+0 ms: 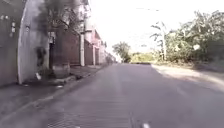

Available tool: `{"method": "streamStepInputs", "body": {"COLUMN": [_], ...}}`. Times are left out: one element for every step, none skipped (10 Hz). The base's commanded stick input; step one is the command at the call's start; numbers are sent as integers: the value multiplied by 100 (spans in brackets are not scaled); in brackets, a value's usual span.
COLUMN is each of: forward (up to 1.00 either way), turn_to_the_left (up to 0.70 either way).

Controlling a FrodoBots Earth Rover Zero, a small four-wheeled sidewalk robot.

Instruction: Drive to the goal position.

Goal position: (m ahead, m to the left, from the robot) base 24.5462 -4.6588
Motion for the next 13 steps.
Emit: {"method": "streamStepInputs", "body": {"forward": [100,100,100,100,100,100,100,100,100,100,100,100,100], "turn_to_the_left": [0,0,0,0,0,0,0,0,0,0,0,0,0]}}
